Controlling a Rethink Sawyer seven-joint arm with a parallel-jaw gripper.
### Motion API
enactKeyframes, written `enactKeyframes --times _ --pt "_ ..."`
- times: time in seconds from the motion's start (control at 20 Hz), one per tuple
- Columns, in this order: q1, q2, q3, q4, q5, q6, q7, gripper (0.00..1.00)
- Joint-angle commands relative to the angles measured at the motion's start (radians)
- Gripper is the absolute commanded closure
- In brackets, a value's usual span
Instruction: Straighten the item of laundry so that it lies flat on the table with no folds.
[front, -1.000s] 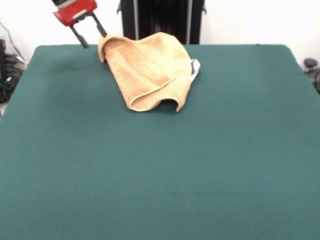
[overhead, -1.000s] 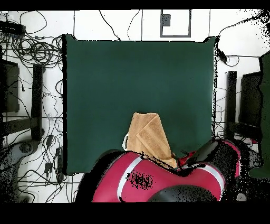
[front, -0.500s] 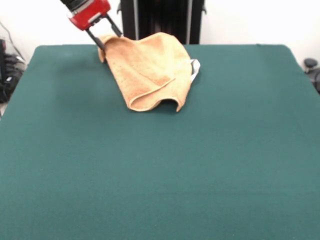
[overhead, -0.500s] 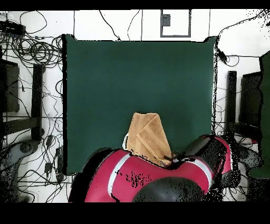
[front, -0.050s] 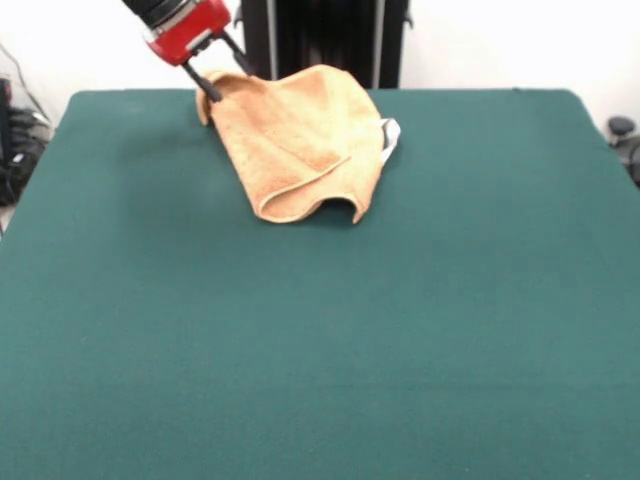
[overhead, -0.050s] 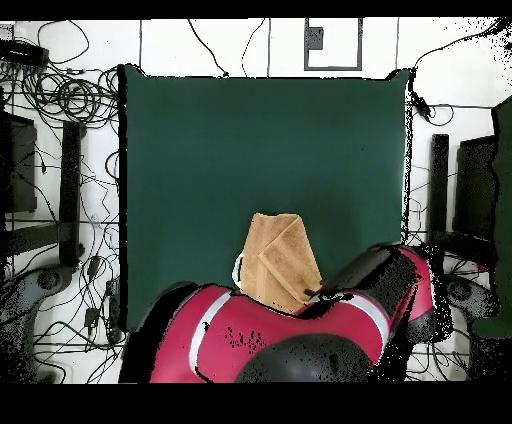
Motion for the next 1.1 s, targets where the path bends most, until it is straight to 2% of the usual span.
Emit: enactKeyframes --times 0.05,0.2,0.25,0.45,0.8,0.95,1.1 --pt "0.047 0.069 0.193 -0.083 -0.020 -0.128 0.405 0.00" --pt "0.092 0.100 0.150 -0.112 -0.047 -0.121 0.494 0.00" --pt "0.108 0.121 0.134 -0.129 -0.080 -0.167 0.588 0.00" --pt "0.123 0.164 0.104 -0.146 -0.155 -0.299 0.738 0.00" --pt "0.120 0.181 0.073 -0.109 -0.162 -0.314 0.724 0.00" --pt "0.120 0.215 0.063 -0.104 -0.182 -0.325 0.743 0.00" --pt "0.104 0.246 0.035 -0.087 -0.203 -0.295 0.707 0.00"
